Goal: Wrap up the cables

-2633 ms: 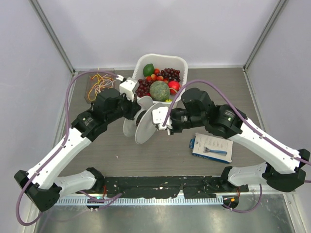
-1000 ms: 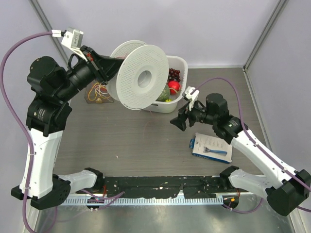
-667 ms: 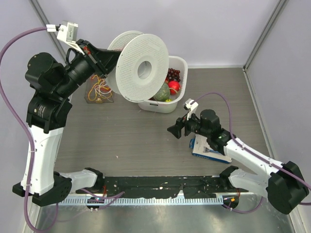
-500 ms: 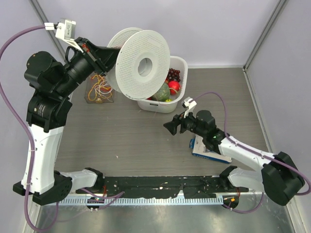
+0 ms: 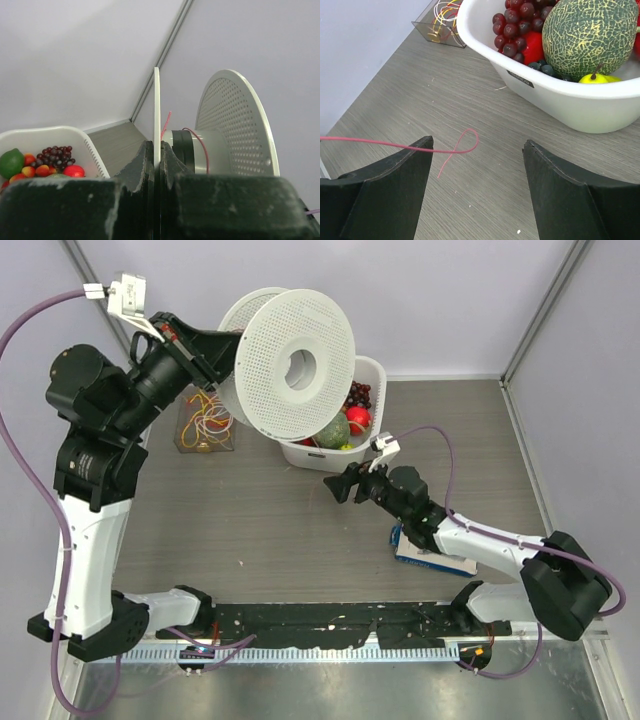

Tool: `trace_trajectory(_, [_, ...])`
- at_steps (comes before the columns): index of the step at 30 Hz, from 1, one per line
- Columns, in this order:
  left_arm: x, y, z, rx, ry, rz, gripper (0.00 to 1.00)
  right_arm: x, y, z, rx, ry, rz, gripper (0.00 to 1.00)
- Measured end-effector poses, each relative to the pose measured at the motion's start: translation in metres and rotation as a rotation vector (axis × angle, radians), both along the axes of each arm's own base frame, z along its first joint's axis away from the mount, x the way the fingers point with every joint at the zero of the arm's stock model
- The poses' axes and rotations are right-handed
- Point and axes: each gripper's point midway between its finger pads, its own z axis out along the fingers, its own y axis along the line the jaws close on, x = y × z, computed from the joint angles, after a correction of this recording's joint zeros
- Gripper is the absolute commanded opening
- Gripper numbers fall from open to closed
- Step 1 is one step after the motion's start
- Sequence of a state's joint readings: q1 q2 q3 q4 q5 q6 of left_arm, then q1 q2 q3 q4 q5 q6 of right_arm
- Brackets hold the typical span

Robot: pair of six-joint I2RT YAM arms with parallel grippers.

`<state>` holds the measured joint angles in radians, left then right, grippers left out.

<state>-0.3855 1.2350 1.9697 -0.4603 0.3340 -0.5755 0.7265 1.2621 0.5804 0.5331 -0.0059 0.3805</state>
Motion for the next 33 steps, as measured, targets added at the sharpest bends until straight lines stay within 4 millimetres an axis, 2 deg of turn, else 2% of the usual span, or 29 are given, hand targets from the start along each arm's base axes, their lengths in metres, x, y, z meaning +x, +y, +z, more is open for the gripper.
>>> trace_trajectory(9, [-0.015,0.005,0.029,-0.094,-0.032,-0.016,0.0,0.012,-0.003,0.001,0.02,-0.002,-0.07,0.77])
trace_trajectory(15, [-0.016,0.006,0.037,-0.145,-0.024,-0.017,0.0,0.022,0.003,0.012,0.052,-0.014,-0.09,0.77])
trace_trajectory(21, [-0.018,0.007,0.045,-0.187,-0.024,-0.025,0.0,0.029,0.01,0.025,0.083,-0.038,-0.088,0.62])
trace_trajectory(30, [-0.028,0.012,0.068,-0.243,-0.063,-0.032,0.0,0.036,0.017,0.011,0.081,-0.002,-0.09,0.57])
trace_trajectory(32, [-0.028,0.013,0.069,-0.249,-0.064,-0.031,0.0,0.038,0.021,0.011,0.082,0.0,-0.084,0.5])
trace_trajectory(33, [-0.028,0.014,0.069,-0.253,-0.062,-0.029,0.0,0.039,0.023,0.013,0.085,-0.003,-0.08,0.4])
